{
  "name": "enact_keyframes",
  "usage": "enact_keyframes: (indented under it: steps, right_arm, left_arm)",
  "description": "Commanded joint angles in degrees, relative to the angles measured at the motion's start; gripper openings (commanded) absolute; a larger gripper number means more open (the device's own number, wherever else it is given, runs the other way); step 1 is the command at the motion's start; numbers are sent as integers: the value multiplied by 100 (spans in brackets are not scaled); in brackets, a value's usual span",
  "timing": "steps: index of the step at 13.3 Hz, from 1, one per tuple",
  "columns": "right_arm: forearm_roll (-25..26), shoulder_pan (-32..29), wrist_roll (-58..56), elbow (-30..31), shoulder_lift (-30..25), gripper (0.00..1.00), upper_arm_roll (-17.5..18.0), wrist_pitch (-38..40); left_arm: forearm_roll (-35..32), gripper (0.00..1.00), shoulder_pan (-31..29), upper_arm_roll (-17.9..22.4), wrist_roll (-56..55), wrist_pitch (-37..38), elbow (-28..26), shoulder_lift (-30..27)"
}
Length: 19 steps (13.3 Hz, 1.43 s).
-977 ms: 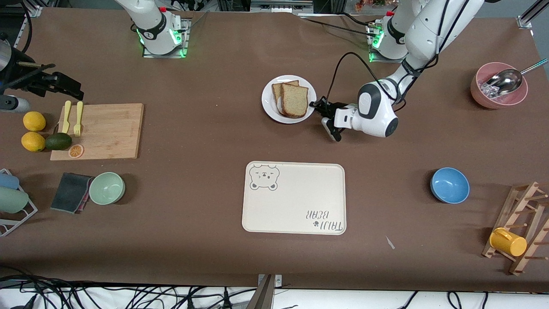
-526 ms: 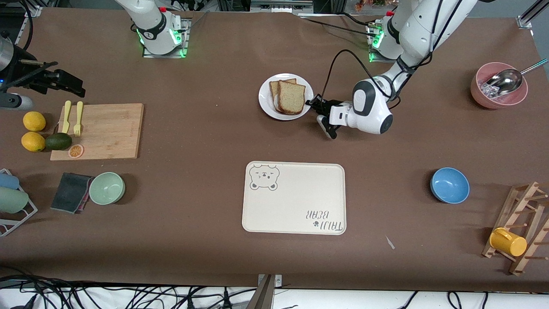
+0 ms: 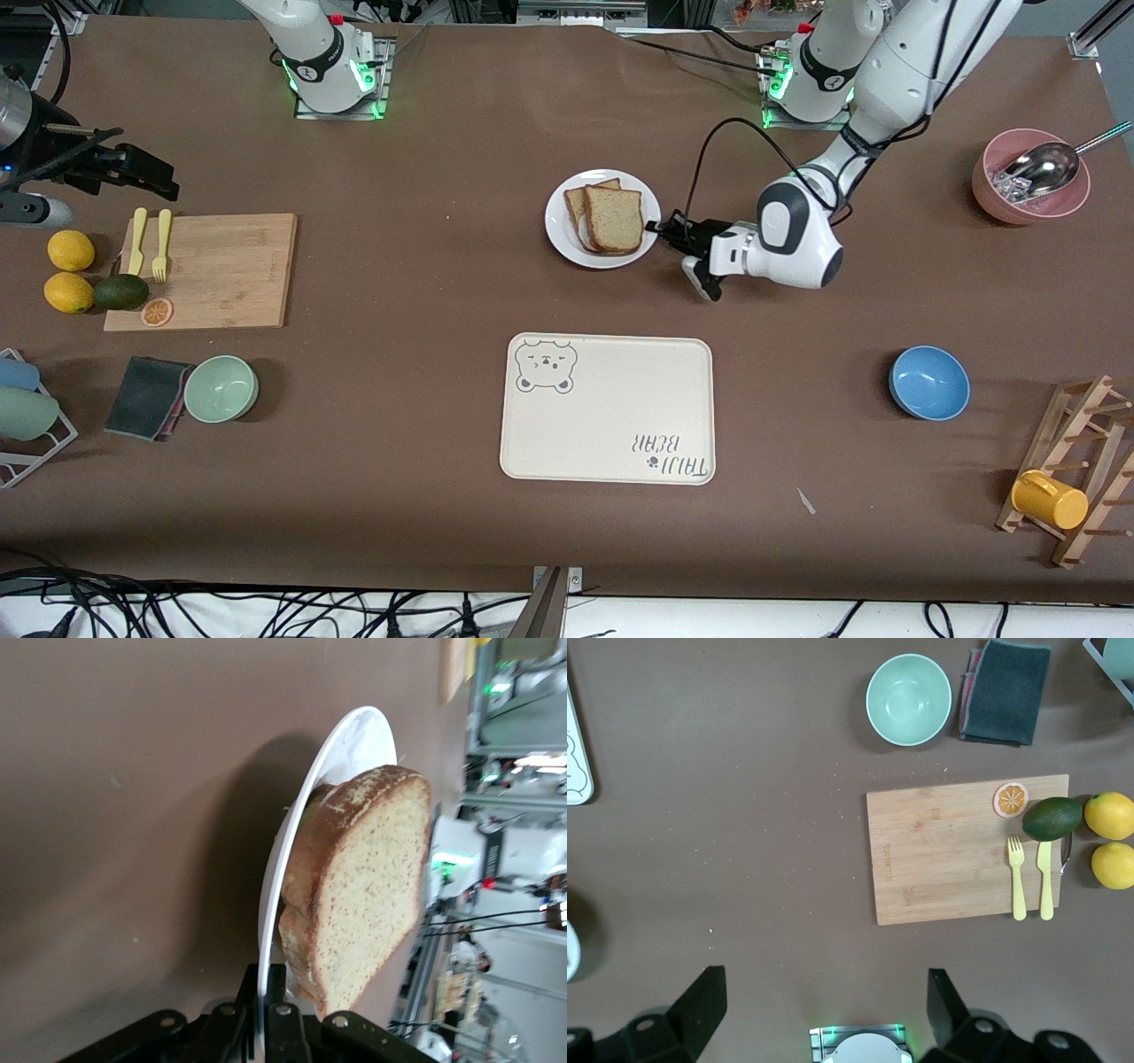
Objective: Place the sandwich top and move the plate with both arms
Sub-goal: 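Drag the white plate with the left gripper onto the cream tray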
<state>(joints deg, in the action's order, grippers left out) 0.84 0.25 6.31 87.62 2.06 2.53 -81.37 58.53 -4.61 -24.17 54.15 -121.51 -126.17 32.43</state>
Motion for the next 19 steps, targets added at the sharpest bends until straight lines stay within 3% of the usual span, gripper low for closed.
enact_keyframes:
  steps: [1,4,7,11,19]
  right_arm:
    - [4,10,-77,-61,6,100,2,95]
    - [-31,10,-95,-61,14,100,-7,77]
    - [4,10,-95,-61,14,100,-16,77]
    - [-4,10,-95,-61,14,100,-7,68]
    - [-4,37,-77,-69,32,100,2,51]
  left_arm:
    - [203,0,-329,-35,-122,531,459,-79]
    - [159,0,-321,0,-904,541,1284,131]
    - [124,0,-312,27,-1345,541,2479,824]
    - [106,0,-251,123,-1916,523,3570,1396]
    - [106,0,56,405,-2145,479,4600,2302]
